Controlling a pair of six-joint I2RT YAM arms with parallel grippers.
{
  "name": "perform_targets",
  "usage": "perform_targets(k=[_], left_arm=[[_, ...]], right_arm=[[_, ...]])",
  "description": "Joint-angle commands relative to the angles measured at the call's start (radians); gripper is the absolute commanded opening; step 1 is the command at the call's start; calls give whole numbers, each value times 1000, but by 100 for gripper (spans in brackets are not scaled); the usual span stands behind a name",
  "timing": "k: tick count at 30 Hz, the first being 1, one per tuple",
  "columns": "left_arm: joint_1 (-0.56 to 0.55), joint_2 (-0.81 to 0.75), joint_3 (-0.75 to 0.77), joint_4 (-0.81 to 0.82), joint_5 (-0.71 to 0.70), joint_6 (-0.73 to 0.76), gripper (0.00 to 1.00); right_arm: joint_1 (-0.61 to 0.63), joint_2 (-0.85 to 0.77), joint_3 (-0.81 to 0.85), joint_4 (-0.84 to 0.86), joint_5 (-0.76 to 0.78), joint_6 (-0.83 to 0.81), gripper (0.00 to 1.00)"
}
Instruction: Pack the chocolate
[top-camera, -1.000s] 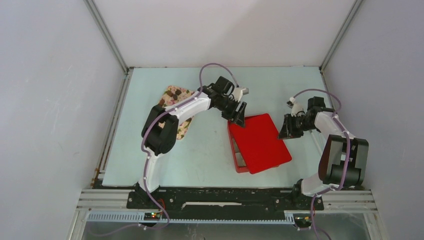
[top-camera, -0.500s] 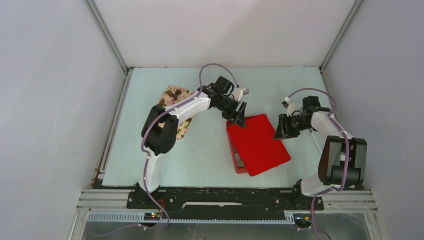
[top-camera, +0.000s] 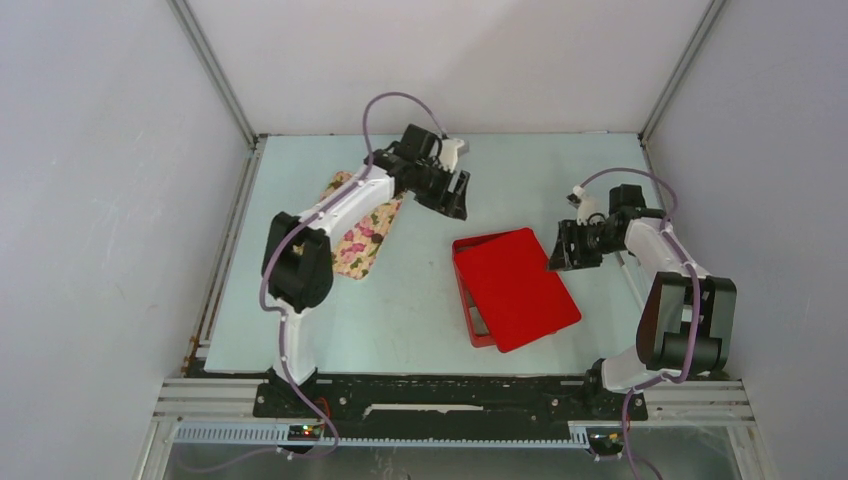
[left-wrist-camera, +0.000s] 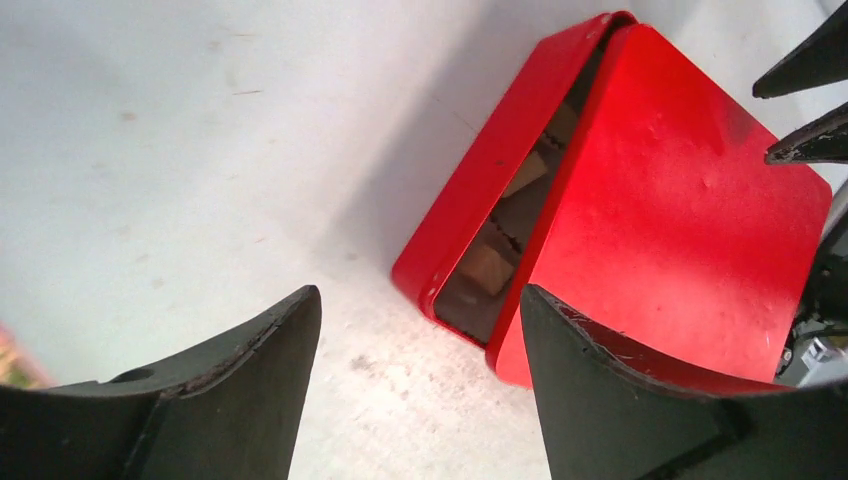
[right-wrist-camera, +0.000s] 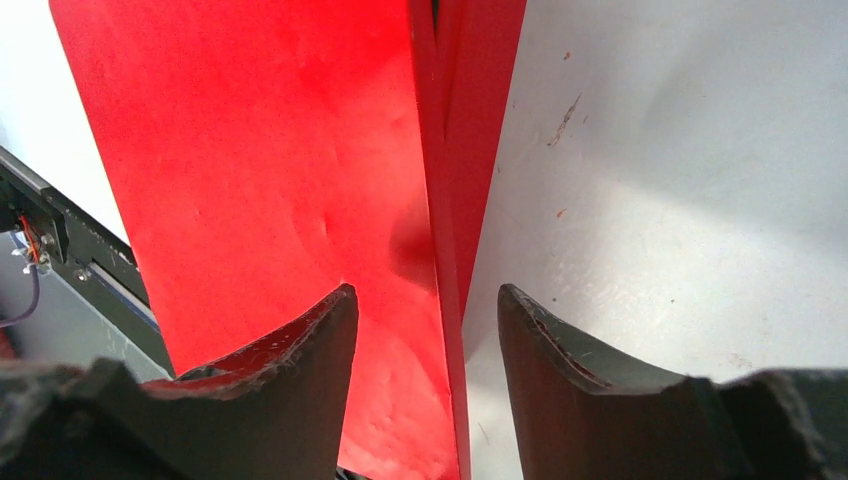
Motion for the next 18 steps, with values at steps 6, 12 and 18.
perform_targets(k=[6, 12, 18], left_arm=[[7, -393, -373, 117, 77, -119, 77], [-8, -504, -597, 174, 164, -15, 76], [-59, -461, -612, 177, 163, 1, 76]], right_arm=[[-70, -77, 58, -244, -55, -305, 58], [-70, -87, 57, -442, -31, -563, 60], [-53, -91, 58, -501, -32, -631, 64]])
